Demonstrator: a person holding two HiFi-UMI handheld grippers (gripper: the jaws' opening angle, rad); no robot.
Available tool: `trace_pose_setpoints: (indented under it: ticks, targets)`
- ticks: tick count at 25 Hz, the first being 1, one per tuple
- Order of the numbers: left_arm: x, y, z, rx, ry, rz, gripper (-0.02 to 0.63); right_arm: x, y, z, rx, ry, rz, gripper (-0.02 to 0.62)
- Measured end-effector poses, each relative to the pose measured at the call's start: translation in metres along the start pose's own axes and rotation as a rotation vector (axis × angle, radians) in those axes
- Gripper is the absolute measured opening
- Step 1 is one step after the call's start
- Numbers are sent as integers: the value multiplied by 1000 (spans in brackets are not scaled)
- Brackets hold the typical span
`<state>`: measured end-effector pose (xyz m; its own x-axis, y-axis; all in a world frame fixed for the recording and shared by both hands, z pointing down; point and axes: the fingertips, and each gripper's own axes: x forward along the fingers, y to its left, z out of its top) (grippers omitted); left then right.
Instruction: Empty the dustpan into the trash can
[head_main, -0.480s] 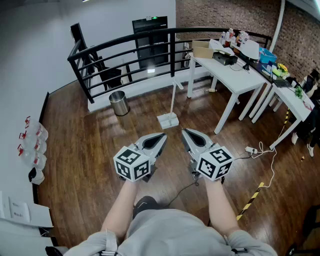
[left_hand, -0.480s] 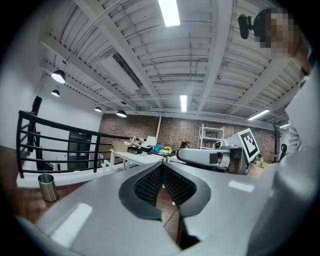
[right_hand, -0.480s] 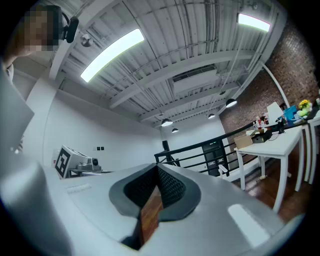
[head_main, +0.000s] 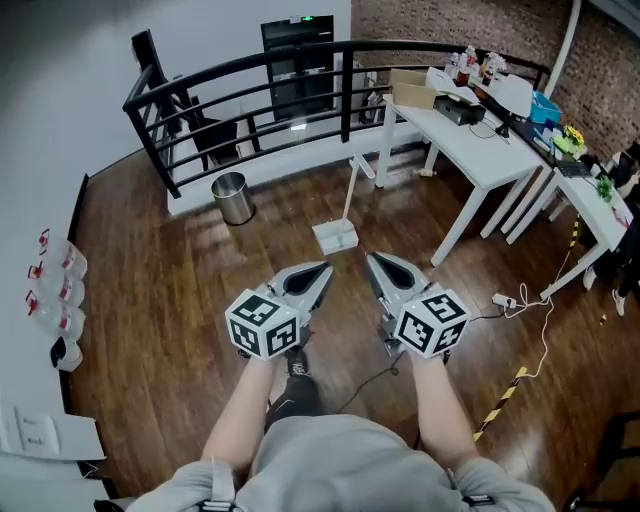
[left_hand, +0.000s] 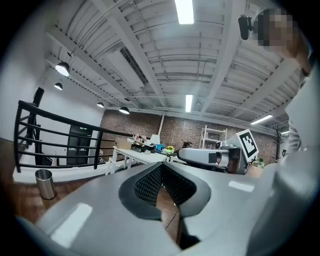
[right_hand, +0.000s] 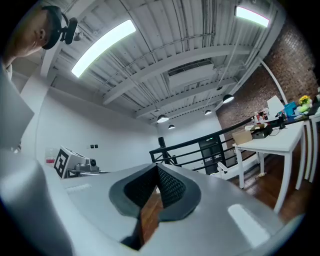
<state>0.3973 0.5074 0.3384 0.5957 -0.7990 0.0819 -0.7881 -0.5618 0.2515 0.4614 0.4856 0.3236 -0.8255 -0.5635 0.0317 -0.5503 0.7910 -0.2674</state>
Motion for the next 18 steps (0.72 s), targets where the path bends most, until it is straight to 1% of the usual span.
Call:
trace_pose_setpoints:
  ticks: [6, 10, 13, 15, 18]
  targets:
    - [39, 98, 17, -3, 8, -47, 5, 97, -44, 2, -24, 37, -54, 0]
    - [64, 166, 18, -30, 53, -89, 5, 162, -71, 3, -49, 83, -102, 0]
    - [81, 212, 27, -21, 61, -121, 5, 204, -90, 9, -70, 74, -150, 0]
    - [94, 237, 32, -12, 64, -135, 5, 226, -103, 9, -65, 64, -179, 0]
    - [111, 265, 28, -17, 88, -154, 5, 249, -129, -4, -35, 73, -225, 0]
